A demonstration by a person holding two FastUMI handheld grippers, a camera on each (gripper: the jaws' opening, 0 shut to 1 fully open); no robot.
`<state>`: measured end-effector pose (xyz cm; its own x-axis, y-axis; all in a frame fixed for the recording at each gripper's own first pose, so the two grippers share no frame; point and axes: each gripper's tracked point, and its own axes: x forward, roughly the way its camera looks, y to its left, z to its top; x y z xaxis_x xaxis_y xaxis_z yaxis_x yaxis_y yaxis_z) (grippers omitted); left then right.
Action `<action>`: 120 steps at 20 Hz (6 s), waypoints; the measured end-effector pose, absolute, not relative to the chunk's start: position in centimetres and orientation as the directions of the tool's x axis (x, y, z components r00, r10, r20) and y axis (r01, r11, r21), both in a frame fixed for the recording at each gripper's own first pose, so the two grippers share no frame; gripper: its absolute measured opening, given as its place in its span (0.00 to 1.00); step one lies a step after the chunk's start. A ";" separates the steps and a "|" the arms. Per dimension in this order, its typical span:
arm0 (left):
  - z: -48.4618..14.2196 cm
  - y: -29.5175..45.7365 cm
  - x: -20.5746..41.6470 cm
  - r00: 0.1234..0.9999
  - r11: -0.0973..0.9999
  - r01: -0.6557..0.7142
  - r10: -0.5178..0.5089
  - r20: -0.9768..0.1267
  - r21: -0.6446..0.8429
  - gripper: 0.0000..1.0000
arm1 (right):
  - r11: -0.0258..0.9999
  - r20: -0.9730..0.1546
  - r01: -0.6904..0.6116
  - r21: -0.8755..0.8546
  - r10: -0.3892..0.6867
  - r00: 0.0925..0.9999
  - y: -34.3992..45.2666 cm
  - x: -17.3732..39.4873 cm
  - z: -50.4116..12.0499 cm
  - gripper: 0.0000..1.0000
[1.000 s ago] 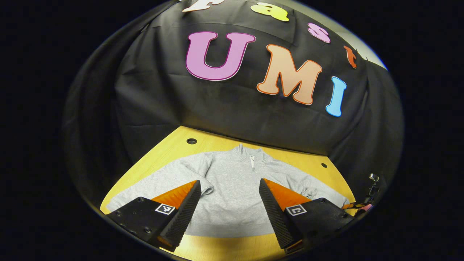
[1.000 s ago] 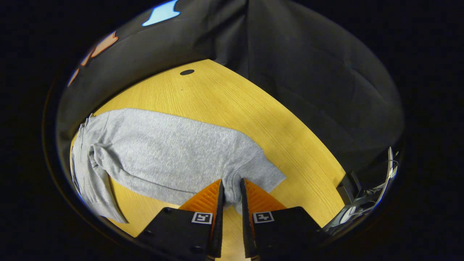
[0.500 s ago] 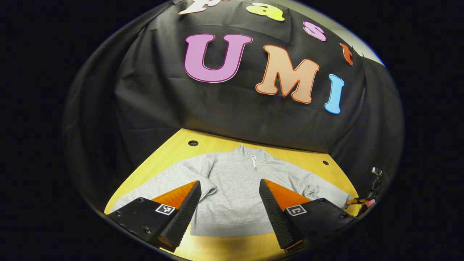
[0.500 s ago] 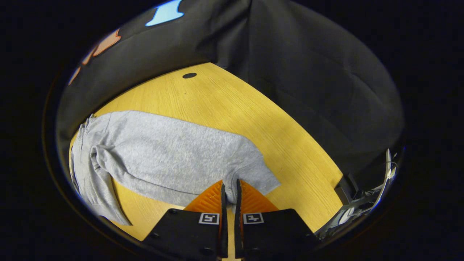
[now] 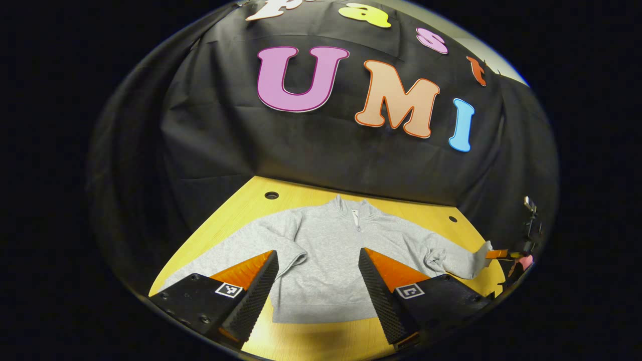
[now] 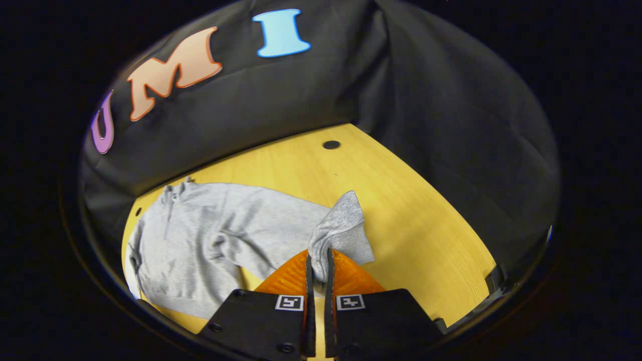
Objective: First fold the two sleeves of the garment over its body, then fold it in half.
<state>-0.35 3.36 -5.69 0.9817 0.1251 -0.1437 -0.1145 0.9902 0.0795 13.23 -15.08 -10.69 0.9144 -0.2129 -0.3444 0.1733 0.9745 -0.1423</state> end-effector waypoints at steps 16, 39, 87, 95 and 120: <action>-7.4 11.2 -5.1 0.947 0.960 -0.279 0.275 -0.164 -0.002 0.94 | 0.901 -0.373 -0.434 -0.011 0.399 0.838 19.4 16.2 -11.5 0.09; -17.6 29.5 -10.4 0.773 0.818 -0.575 0.542 -0.330 -0.002 0.95 | 0.780 -0.542 -0.623 0.058 0.548 0.637 40.5 18.0 -28.7 0.68; -14.2 16.6 0.5 0.854 0.923 -0.385 0.349 -0.386 -0.019 0.00 | 0.941 -0.339 -0.244 -0.233 0.157 0.928 7.6 9.3 -12.9 0.99; -9.7 1.1 9.1 0.942 0.996 -0.079 0.087 -0.323 0.036 0.00 | 0.953 -0.354 -0.226 -0.202 0.144 0.924 4.1 9.3 -12.9 0.96; -18.0 -23.5 26.6 0.867 0.916 0.351 -0.240 -0.436 0.194 0.00 | 0.990 -0.406 -0.082 -0.116 0.028 0.914 -6.9 11.7 -14.1 0.99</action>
